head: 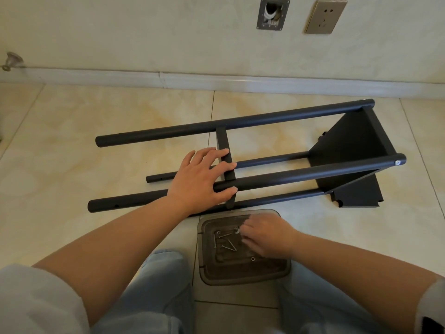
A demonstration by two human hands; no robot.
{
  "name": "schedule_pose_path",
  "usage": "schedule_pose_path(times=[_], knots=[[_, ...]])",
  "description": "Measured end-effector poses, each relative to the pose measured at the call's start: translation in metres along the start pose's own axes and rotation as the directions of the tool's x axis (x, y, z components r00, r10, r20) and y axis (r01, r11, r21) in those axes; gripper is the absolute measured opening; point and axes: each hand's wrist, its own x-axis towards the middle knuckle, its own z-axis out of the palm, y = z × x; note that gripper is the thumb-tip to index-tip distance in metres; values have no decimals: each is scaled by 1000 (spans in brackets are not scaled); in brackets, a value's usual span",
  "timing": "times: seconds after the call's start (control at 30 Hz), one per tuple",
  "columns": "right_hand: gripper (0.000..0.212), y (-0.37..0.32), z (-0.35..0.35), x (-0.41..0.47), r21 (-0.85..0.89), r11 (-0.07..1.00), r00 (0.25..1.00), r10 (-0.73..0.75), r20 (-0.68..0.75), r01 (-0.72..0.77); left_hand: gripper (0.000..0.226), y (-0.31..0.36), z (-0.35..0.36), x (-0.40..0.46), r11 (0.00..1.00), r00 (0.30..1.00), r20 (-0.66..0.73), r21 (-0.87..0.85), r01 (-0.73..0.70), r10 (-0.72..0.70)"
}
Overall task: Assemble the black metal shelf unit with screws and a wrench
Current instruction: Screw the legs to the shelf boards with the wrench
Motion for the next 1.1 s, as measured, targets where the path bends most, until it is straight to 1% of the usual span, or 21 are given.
schedule_pose_path(times=[0.03, 0.07, 0.1, 0.17, 0.27, 0.33, 0.5, 0.63, 0.8, 0.93, 1.1], knots=[[24, 2, 15, 0, 77, 984, 981, 150, 122, -160, 64, 0, 0, 1, 1000, 1000, -3, -8, 6, -6], [26, 5, 28, -1, 116, 950, 938, 259, 229, -291, 61, 0, 1, 2, 1000, 1000, -3, -23, 11, -11], [29, 8, 39, -2, 127, 919, 897, 322, 302, -373, 59, -1, 2, 2, 999, 1000, 0, -40, 14, -14], [34, 15, 57, 0, 100, 888, 839, 381, 389, -449, 58, -2, 3, 3, 998, 1000, 4, -67, 16, -15], [35, 23, 77, 9, 69, 873, 806, 411, 425, -482, 60, -4, 5, 4, 996, 1000, 3, -86, 17, -17], [36, 24, 88, 18, 74, 872, 800, 407, 442, -484, 63, -4, 5, 4, 995, 1000, -2, -101, 20, -20], [32, 19, 111, 34, 31, 905, 765, 339, 547, -423, 62, -3, 1, 4, 990, 1000, 9, -139, 30, -29], [31, 17, 124, 38, -4, 918, 751, 327, 574, -397, 63, -2, 0, 5, 989, 999, 25, -142, 32, -29], [31, 13, 136, 43, -32, 933, 761, 311, 570, -357, 63, -2, 1, 5, 989, 999, 12, -146, 34, -32], [32, 13, 139, 47, -41, 953, 771, 268, 578, -300, 63, -2, 1, 5, 990, 999, 8, -136, 35, -34], [33, 12, 141, 47, -36, 961, 782, 243, 574, -273, 66, -3, 2, 6, 990, 1000, -5, -142, 24, -25]])
